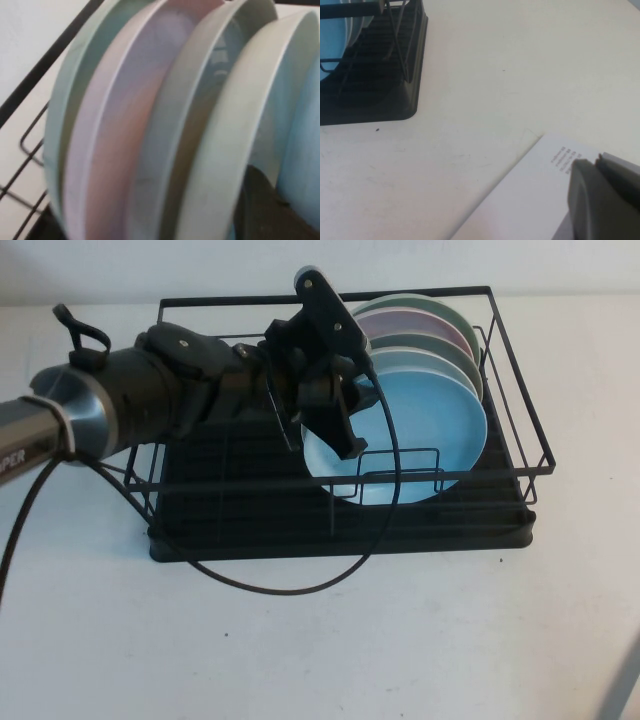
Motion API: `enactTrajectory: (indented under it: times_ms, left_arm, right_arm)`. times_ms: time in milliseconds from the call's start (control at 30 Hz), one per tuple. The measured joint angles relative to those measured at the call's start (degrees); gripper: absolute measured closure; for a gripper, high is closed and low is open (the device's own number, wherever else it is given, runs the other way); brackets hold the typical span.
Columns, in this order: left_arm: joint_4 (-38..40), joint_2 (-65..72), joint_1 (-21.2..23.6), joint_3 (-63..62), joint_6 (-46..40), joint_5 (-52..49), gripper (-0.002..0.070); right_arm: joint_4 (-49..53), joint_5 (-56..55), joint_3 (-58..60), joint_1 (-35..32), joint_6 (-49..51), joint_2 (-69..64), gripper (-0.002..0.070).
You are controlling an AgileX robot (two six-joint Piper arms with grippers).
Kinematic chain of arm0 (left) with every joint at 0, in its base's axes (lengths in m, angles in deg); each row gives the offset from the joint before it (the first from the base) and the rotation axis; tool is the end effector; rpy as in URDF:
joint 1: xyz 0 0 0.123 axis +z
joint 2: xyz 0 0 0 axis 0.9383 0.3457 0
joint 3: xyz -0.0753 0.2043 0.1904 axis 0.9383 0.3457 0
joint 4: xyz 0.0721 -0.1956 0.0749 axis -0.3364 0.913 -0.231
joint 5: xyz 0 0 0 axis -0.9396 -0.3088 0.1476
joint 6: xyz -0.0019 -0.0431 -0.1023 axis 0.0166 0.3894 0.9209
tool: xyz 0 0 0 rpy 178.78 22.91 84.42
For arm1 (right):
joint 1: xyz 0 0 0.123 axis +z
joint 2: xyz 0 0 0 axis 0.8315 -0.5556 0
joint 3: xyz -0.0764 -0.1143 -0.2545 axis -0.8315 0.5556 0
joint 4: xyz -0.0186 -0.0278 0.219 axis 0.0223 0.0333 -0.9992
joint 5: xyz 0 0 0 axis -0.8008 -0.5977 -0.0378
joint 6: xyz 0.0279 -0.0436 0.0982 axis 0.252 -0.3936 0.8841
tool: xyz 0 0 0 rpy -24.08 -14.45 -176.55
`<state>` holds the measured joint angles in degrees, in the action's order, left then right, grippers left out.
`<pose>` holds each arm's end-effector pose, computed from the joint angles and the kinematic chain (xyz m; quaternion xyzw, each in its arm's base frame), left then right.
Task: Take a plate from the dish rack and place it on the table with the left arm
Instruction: Grasp the plate from the shelf, then place the plate from the table
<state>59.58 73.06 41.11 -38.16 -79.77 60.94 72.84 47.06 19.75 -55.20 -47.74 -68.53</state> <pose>0.3535 -0.2359 0.2771 0.5397 0.6649 -0.1065 0.5053 0.0374 -0.0008 0.1671 0.0188 0.7985 0.0164 0.6015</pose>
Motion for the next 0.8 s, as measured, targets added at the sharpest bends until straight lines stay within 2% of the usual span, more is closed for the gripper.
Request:
enactTrajectory:
  times_ms: [67, 233, 433, 500, 533, 600, 800]
  left_arm:
    - [-0.3, 0.0, -0.1, -0.6, -0.6, -0.9, 0.0590]
    - [-0.5, -1.8, -0.2, -2.6, -1.0, -0.9, 0.0599]
    - [-0.1, -10.7, -0.2, -4.1, -1.2, -0.7, 0.0599]
    - [-0.4, -14.7, 0.0, -4.3, 2.1, -1.6, 0.0599]
    - [-0.9, -16.3, 0.1, -4.4, 4.9, -2.7, 0.0599]
    - [-4.4, -20.2, 0.1, -4.5, 15.6, -6.7, 0.0599]
    - [-25.6, -26.8, 0.1, -4.7, 54.2, -29.1, 0.0599]
  right_arm:
    - [0.0, 0.0, 0.0, 0.0, 0.0, 0.0, 0.0696]
    - [0.0, 0.0, 0.0, 0.0, 0.0, 0.0, 0.0696]
    - [0.0, 0.0, 0.0, 0.0, 0.0, 0.0, 0.0696]
    - [0.0, 0.0, 0.0, 0.0, 0.0, 0.0, 0.0696]
    - [0.0, 0.0, 0.0, 0.0, 0.0, 0.0, 0.0696]
    - [0.0, 0.0, 0.0, 0.0, 0.0, 0.0, 0.0696]
    - [0.0, 0.0, 0.0, 0.0, 0.0, 0.0, 0.0696]
